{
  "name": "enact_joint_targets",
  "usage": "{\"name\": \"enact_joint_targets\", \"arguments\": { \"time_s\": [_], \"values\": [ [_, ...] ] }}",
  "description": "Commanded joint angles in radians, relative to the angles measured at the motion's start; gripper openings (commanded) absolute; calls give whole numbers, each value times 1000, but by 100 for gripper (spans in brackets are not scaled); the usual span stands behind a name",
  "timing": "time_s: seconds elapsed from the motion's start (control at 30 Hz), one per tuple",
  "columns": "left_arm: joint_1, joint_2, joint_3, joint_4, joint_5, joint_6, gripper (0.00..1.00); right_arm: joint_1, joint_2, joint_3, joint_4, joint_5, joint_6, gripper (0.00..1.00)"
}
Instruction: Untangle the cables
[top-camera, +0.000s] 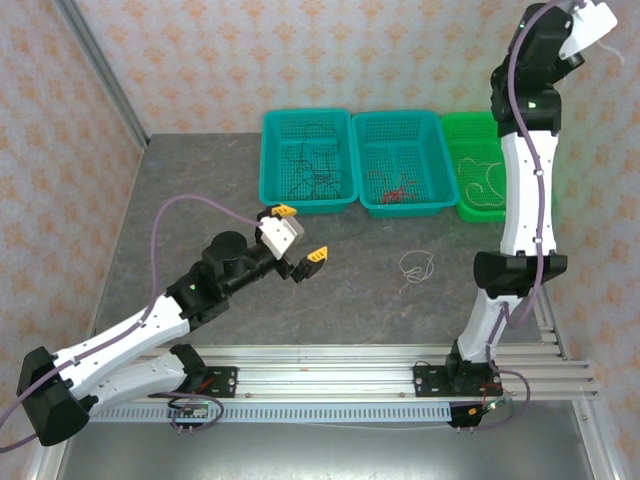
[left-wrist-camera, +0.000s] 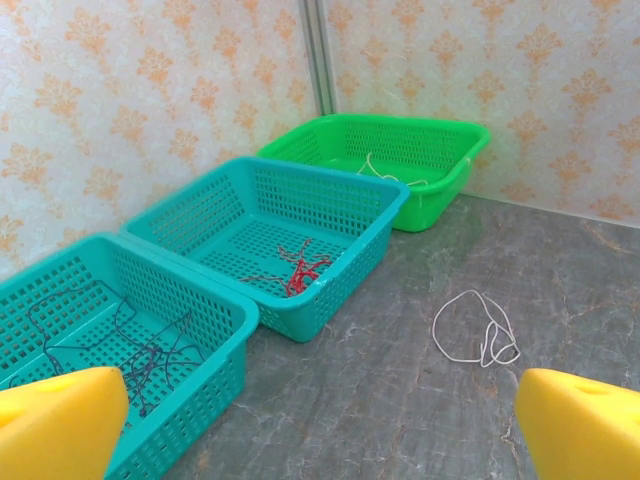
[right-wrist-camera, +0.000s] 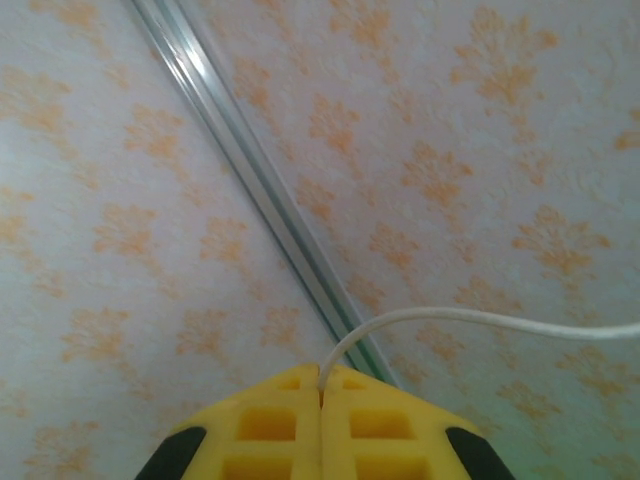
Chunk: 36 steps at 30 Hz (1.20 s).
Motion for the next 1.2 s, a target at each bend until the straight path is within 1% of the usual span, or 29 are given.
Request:
{"name": "enact_joint_targets", "arguments": {
  "time_s": [0.0,0.07,0.13,0.2,0.3,0.4,0.43,0.47,0.6,0.63,0.67,0.8,0.87,0.97,1.03,1.17],
  "values": [
    [-3,-10,-8,-16,-26,-11,100,5,93,52,-303,85,145,5],
    [-3,-21,-8,-29,-32,-8,100,4,150,102,-420,93,189,6],
    [-2,-30,-10,-41,-39,-2,100,3,190,135,-498,96,221,7],
    [-3,-35,-13,-46,-44,-1,100,3,214,137,-531,91,236,9],
    [-3,-37,-15,-41,-44,-10,100,3,244,135,-544,51,210,13],
    [-3,-37,-20,-34,-47,-15,100,3,264,141,-579,51,211,25],
    [-3,-37,-19,-35,-48,-15,100,3,264,141,-587,55,211,41],
    [-2,-36,-21,-38,-50,-14,100,3,264,142,-594,57,210,51],
    [-2,-36,-24,-36,-48,-7,100,0,256,146,-589,30,163,57],
    [-3,-34,-25,-35,-45,-5,100,1,252,151,-592,16,152,63],
    [-3,-33,-25,-33,-44,-6,100,0,248,158,-596,-2,143,66],
    [-3,-31,-28,-22,-38,-18,100,1,207,179,-625,-76,111,68],
    [-3,-29,-29,-16,-31,-23,100,0,174,179,-640,-145,59,68],
    [-3,-18,-31,-9,-16,-34,100,0,104,152,-676,-290,-52,68],
    [-2,3,-29,3,-6,-44,100,1,26,60,-674,-388,-107,68],
    [-3,53,-9,16,32,-56,100,0,-216,-266,-594,-575,-192,70]
  ]
}}
